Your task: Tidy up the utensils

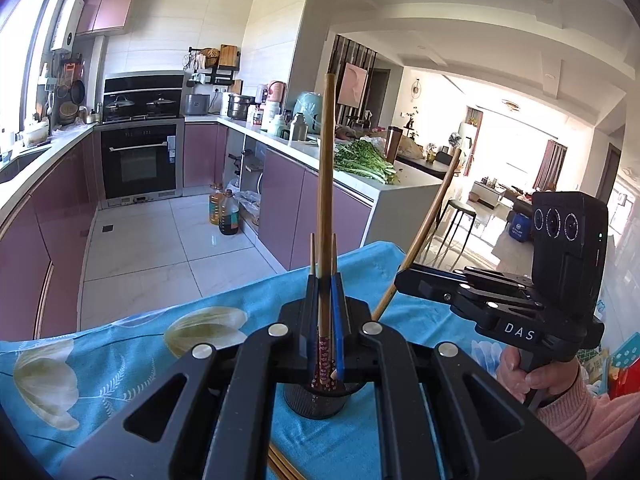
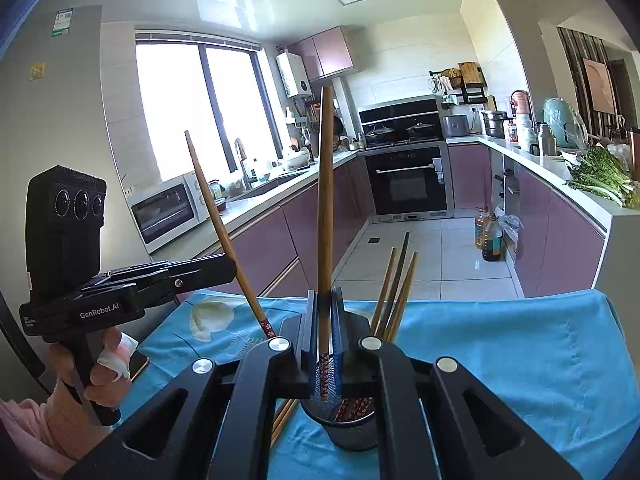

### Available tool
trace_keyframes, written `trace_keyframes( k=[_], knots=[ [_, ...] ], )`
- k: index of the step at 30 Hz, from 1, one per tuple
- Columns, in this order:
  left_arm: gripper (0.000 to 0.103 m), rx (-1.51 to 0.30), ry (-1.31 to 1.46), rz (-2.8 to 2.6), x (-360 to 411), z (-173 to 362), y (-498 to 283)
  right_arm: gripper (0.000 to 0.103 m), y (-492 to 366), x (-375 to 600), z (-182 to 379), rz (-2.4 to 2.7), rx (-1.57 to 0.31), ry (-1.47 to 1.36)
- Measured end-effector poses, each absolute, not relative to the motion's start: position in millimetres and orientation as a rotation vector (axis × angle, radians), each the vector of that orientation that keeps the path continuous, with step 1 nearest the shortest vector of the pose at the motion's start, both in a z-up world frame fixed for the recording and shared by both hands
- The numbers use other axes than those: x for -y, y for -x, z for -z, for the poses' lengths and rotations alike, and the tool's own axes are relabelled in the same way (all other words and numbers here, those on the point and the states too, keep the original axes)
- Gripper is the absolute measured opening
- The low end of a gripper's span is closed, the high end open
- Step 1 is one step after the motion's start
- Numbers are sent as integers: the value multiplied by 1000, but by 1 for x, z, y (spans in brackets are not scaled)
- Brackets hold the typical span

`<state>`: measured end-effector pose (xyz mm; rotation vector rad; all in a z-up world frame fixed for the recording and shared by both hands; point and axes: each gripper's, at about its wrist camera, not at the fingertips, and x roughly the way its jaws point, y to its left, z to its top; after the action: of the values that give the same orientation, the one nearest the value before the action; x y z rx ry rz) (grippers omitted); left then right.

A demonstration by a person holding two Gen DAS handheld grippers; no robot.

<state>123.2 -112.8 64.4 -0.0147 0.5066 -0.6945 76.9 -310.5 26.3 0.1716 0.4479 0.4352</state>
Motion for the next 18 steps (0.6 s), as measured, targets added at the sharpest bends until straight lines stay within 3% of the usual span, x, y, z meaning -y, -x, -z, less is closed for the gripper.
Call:
trace_keyframes(
  k=[18],
  knots=[
    [7,-541,7,692,123,-63,-125,5,-87,309,-18,-424,-483,-167]
  ],
)
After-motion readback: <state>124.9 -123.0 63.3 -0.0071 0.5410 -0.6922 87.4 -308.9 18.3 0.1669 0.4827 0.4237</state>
